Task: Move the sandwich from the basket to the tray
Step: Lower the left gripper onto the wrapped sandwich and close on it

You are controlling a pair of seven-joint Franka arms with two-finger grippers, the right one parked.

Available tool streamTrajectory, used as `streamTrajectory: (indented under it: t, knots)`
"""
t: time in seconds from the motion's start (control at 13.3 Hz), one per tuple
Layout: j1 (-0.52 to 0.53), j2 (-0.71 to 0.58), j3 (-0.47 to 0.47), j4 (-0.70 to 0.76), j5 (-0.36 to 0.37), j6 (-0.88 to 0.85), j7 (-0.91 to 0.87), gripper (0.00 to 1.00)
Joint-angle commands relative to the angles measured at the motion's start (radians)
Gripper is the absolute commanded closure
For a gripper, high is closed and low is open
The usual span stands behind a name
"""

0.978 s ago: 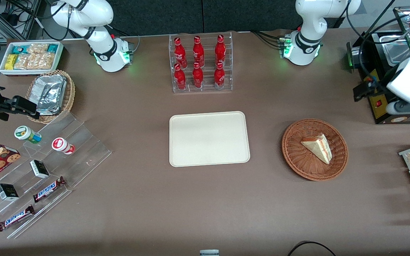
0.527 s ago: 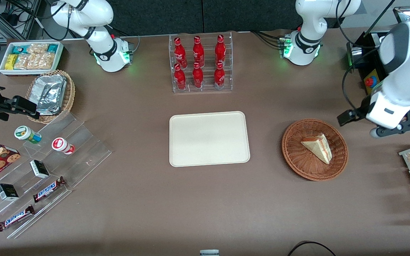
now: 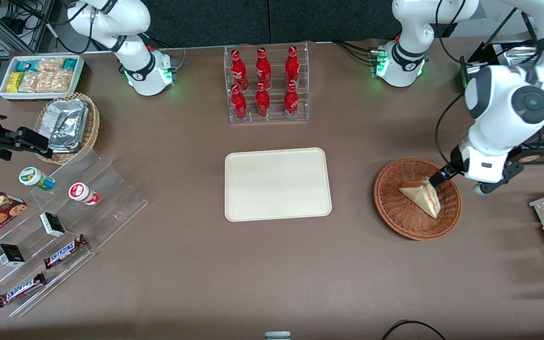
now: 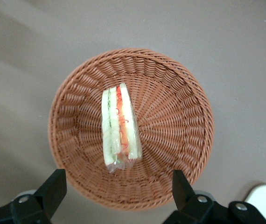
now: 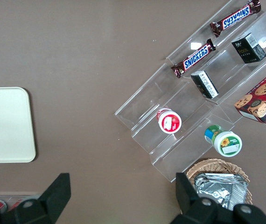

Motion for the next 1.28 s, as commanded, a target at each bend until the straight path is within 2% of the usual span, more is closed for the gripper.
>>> streamTrajectory:
  t: [0.0,0.45,0.98,1.05,1.13,1.2]
  knots:
    - [-0.009,0.019,0.000,-0.059,0.006,0.080,-0.044,0.00]
    - [-0.006,0.083,0.002,-0.138,0.006,0.244,-0.046,0.00]
    - [-0.001,0.132,0.003,-0.145,0.010,0.274,-0.044,0.00]
    - [0.000,0.134,0.003,-0.144,0.010,0.274,-0.044,0.03]
    - [0.002,0.135,0.005,-0.139,0.010,0.274,-0.046,0.16]
    - [0.002,0.137,0.006,-0.138,0.010,0.274,-0.046,0.42]
